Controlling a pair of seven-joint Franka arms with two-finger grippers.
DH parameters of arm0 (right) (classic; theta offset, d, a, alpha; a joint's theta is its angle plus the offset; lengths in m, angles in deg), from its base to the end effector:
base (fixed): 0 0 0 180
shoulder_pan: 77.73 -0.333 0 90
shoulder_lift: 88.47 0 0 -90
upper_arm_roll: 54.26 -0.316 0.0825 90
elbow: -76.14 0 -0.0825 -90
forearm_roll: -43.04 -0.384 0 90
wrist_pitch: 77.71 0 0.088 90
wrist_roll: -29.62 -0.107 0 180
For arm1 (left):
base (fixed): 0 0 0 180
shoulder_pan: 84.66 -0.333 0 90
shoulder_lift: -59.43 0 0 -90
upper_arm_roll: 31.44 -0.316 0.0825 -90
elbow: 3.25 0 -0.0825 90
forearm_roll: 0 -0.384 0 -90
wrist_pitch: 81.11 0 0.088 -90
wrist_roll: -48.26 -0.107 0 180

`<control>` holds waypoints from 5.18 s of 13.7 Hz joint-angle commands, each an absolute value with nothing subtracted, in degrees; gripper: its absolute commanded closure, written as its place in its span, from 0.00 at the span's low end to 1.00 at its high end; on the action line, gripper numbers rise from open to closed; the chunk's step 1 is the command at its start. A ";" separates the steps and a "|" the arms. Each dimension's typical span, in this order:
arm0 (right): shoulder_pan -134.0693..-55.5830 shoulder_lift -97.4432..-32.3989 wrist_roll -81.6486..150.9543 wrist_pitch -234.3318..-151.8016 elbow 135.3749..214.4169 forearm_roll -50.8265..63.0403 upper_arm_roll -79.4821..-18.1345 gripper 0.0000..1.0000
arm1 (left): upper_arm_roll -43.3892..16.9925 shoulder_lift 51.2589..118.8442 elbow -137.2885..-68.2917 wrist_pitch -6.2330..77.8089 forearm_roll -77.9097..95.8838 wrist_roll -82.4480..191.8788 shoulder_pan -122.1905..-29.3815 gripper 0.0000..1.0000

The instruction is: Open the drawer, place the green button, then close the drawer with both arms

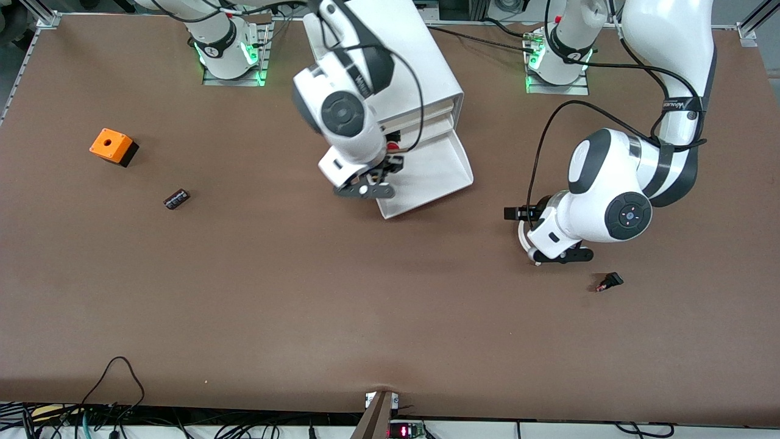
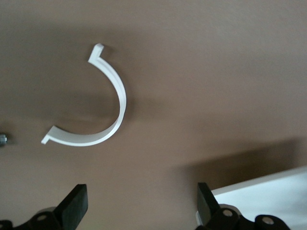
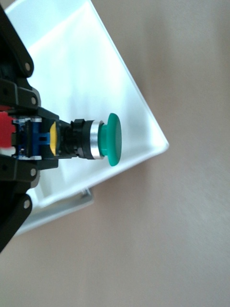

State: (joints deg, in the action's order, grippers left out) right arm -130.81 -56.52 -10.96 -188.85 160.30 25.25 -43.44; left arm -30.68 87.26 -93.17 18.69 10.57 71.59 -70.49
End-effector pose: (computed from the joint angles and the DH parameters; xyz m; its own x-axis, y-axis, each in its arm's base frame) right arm 0.4872 0.5003 0.3547 0.9818 -0.0612 -0.1796 -0.0770 -0.9936 -0.0825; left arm 0.6243 -0.1825 0.3407 0.9170 0.1871 -0.3522 0.2115 -0.9769 0.0315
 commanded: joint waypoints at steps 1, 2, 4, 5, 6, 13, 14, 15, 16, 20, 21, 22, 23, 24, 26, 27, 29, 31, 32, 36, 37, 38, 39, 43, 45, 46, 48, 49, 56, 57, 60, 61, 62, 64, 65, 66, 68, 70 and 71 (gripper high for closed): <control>-132.13 -55.78 -13.88 -189.24 159.46 24.93 -42.48 1.00 | -30.82 87.12 -92.90 19.08 9.05 83.13 -69.54 0.00; -133.26 -55.43 -14.93 -190.46 159.54 25.02 -42.48 1.00 | -30.91 87.03 -93.25 19.95 9.05 83.85 -69.54 0.00; -134.41 -53.94 -16.34 -192.84 159.55 25.29 -42.39 1.00 | -31.26 87.38 -93.34 20.23 7.31 84.04 -69.54 0.00; -134.42 -52.98 -16.43 -193.80 159.46 25.29 -42.39 1.00 | -31.17 87.38 -93.43 21.18 5.72 84.12 -70.07 0.00; -134.42 -52.53 -16.43 -194.86 159.37 25.29 -42.39 1.00 | -31.17 87.38 -93.52 21.28 5.53 83.60 -70.24 0.00; -136.35 -50.60 -17.66 -195.92 159.46 25.81 -42.39 1.00 | -30.91 87.38 -93.78 21.37 5.44 84.21 -69.98 0.00; -136.52 -50.42 -17.75 -196.10 159.46 25.81 -42.39 1.00 | -30.91 87.38 -93.78 21.63 5.53 84.47 -69.55 0.00; -136.61 -50.24 -17.75 -196.19 159.46 25.81 -42.39 1.00 | -30.82 87.38 -93.78 21.89 5.53 85.26 -69.28 0.00; -136.61 -50.24 -17.75 -196.19 159.72 25.81 -42.39 1.00 | -30.82 87.47 -93.95 23.46 5.53 86.31 -68.58 0.00; -136.88 -50.24 -18.01 -195.92 160.51 25.73 -42.31 0.25 | -30.82 87.38 -96.41 28.47 5.53 90.09 -65.33 0.00; -136.79 -50.41 -18.19 -195.75 160.34 25.73 -42.13 0.04 | -30.82 87.29 -97.11 30.05 5.45 91.23 -64.28 0.00; -136.62 -50.68 -18.02 -195.57 160.16 25.73 -41.78 0.00 | -30.82 87.20 -98.25 31.98 5.44 92.03 -63.66 0.00; -136.53 -51.03 -17.58 -195.31 159.81 25.73 -40.73 0.00 | -30.82 87.12 -99.31 34.00 5.44 92.38 -63.31 0.00; -136.53 -51.73 -16.97 -195.31 159.81 25.73 -39.07 0.00 | -30.82 87.20 -100.36 35.77 5.44 92.82 -62.69 0.00; -136.44 -51.91 -16.09 -195.04 159.29 25.73 -36.17 0.00 | -30.82 87.29 -101.34 38.06 5.36 94.92 -61.47 0.00; -136.35 -51.91 -14.08 -194.52 158.06 25.73 -34.24 0.00 | -30.82 87.29 -101.60 39.11 5.36 96.41 -60.41 0.00; -134.96 -51.82 -8.99 -193.64 156.56 25.64 -31.59 0.00 | -30.82 87.55 -102.56 41.83 5.27 99.32 -58.48 0.00; -133.11 -52.00 -2.76 -191.63 156.47 25.46 -29.40 0.00 | -30.91 87.73 -105.89 48.40 4.92 101.51 -56.37 0.00; -132.32 -53.30 1.19 -190.83 156.47 25.03 -27.73 0.00 | -30.91 88.17 -107.13 51.05 3.79 103.18 -55.32 0.00; -127.92 -56.04 12.37 -185.74 156.56 24.85 -24.90 0.00 | -30.91 89.84 -108.11 54.50 -0.78 113.28 -50.75 0.00; -127.13 -57.26 14.31 -184.68 156.73 24.76 -24.47 0.00 | -30.91 90.10 -108.11 54.50 -2.27 116.00 -49.34 0.00; -125.82 -58.32 16.59 -184.32 157.26 24.76 -24.20 0.00 | -30.91 90.28 -108.11 54.50 -3.86 118.55 -48.20 0.00; -124.85 -59.28 19.31 -183.97 157.52 24.67 -24.02 0.00 | -30.82 90.37 -108.02 54.07 -4.92 119.45 -47.32 0.00; -122.55 -66.04 29.24 -182.48 161.81 24.50 -20.78 0.00 | -30.56 91.86 -108.19 53.62 -5.01 120.07 -45.20 0.00; -122.64 -70.34 32.42 -182.39 165.41 24.67 -19.11 0.00 | -28.72 91.95 -108.19 53.54 -4.31 121.21 -45.02 0.00; -122.64 -72.37 33.74 -182.21 166.83 24.93 -18.06 0.00 | -27.84 91.86 -108.19 53.36 -4.31 122.52 -45.02 0.00; -122.64 -75.45 36.03 -179.85 168.07 25.37 -16.21 0.00 | -25.65 91.69 -108.11 52.22 -4.22 123.93 -45.20 0.00; -122.64 -76.16 36.21 -177.84 168.07 25.55 -15.42 0.00 | -24.59 91.60 -108.11 51.70 -4.14 124.20 -45.46 0.00; -122.20 -84.24 41.48 -172.98 170.96 35.47 -13.74 0.00 | -19.40 92.47 -108.11 50.46 2.43 119.04 -46.52 0.00; -120.46 -85.65 42.27 -172.98 172.19 36.70 -14.61 0.00 | -19.40 92.56 -108.11 50.03 4.20 117.02 -46.52 0.00; -108.97 -87.68 46.32 -172.98 173.52 38.29 -24.78 0.00 | -19.31 93.27 -108.02 48.88 5.88 113.93 -46.60 0.00; -104.58 -88.20 46.58 -172.98 174.13 38.38 -28.82 0.00 | -19.22 93.44 -107.93 48.88 6.49 113.40 -46.52 0.00; -100.36 -88.91 47.19 -173.07 174.92 38.64 -32.86 0.00 | -19.13 93.70 -108.02 48.79 7.98 112.87 -46.34 0.00; -91.13 -90.40 47.20 -173.25 176.33 39.87 -42.00 0.00 | -19.13 93.80 -107.76 48.62 8.96 112.78 -46.25 0.00; -86.39 -91.10 47.20 -173.59 177.38 39.96 -46.65 0.00 | -19.22 93.71 -107.41 48.44 8.96 112.86 -46.51 0.00; -81.56 -92.15 47.20 -174.03 178.43 40.49 -51.40 0.00 | -19.57 93.45 -107.14 47.83 9.05 112.86 -46.95 0.00; -77.12 -93.91 47.29 -176.23 181.33 41.37 -56.00 0.00 | -19.49 93.18 -104.08 43.72 8.44 112.51 -50.89 0.00; -77.11 -94.01 47.72 -176.85 181.26 41.46 -55.93 0.00 | -19.39 93.18 -99.25 36.00 8.34 109.89 -53.36 0.00; -77.20 -93.75 47.99 -176.94 180.73 42.24 -56.01 0.00 | -19.40 92.92 -97.66 33.35 8.34 108.83 -54.85 0.00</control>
State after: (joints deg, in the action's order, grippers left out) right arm -78.57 -92.29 46.52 -175.70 179.37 40.86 -54.65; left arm -20.06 92.43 -102.56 39.34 7.48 111.91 -52.13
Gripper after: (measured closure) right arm 0.000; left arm 0.000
